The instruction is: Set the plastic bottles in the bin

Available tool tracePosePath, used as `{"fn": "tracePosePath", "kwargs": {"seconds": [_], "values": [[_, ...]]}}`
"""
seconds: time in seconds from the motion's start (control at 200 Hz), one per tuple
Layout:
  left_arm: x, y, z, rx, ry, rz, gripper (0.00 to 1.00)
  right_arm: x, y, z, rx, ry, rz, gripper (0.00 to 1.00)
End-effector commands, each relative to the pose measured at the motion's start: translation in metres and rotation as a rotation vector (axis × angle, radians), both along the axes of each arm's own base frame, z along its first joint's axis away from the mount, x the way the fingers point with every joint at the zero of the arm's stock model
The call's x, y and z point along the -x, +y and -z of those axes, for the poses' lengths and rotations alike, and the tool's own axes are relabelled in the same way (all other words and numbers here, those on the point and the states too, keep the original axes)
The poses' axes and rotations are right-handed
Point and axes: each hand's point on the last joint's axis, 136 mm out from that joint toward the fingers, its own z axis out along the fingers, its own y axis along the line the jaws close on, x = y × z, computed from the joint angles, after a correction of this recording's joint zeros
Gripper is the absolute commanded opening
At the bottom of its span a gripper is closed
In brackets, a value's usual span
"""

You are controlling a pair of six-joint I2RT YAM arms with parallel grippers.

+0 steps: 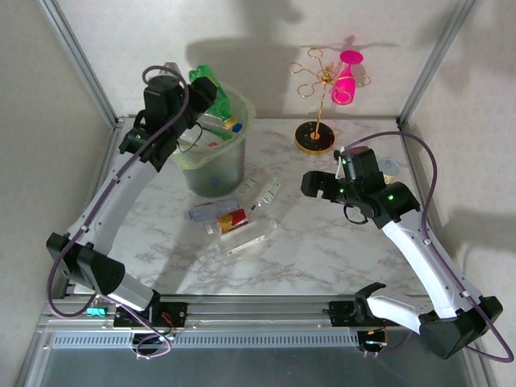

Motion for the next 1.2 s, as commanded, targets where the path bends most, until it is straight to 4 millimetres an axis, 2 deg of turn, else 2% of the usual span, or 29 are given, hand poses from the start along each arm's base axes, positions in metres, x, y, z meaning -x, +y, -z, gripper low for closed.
{"fn": "tracePosePath", "kwargs": {"seconds": [0.0, 0.07, 0.35, 0.681, 0.756, 0.901, 1.001, 1.196], "values": [[-0.018, 0.034, -0.005, 0.152, 0.033, -0.191, 0.29, -0.004, 0.002, -0.007, -0.021, -0.02, -0.004, 0.95], [-0.025, 0.044, 0.009, 0.183, 0.079, -0.254, 0.29, -0.004, 0.002, -0.007, -0.018, -0.021, -0.004, 0.95], [-0.038, 0.051, 0.058, 0.26, 0.186, -0.374, 0.33, -0.003, 0.001, 0.002, -0.008, -0.006, -0.003, 0.96], [-0.053, 0.038, 0.102, 0.197, 0.278, -0.419, 0.34, -0.004, 0.0, 0.009, 0.006, 0.0, -0.003, 0.96], [-0.053, 0.033, 0.114, 0.182, 0.302, -0.421, 0.38, -0.004, 0.0, 0.01, 0.01, -0.001, -0.004, 0.96], [-0.053, 0.027, 0.134, 0.171, 0.348, -0.428, 0.53, -0.004, -0.001, 0.011, 0.016, -0.003, -0.006, 0.96], [-0.051, 0.028, 0.129, 0.178, 0.341, -0.429, 0.61, -0.004, -0.002, 0.009, 0.017, -0.007, -0.006, 0.96], [-0.035, 0.046, 0.085, 0.162, 0.267, -0.481, 0.77, -0.003, -0.002, 0.009, 0.016, -0.011, -0.005, 0.96]]}}
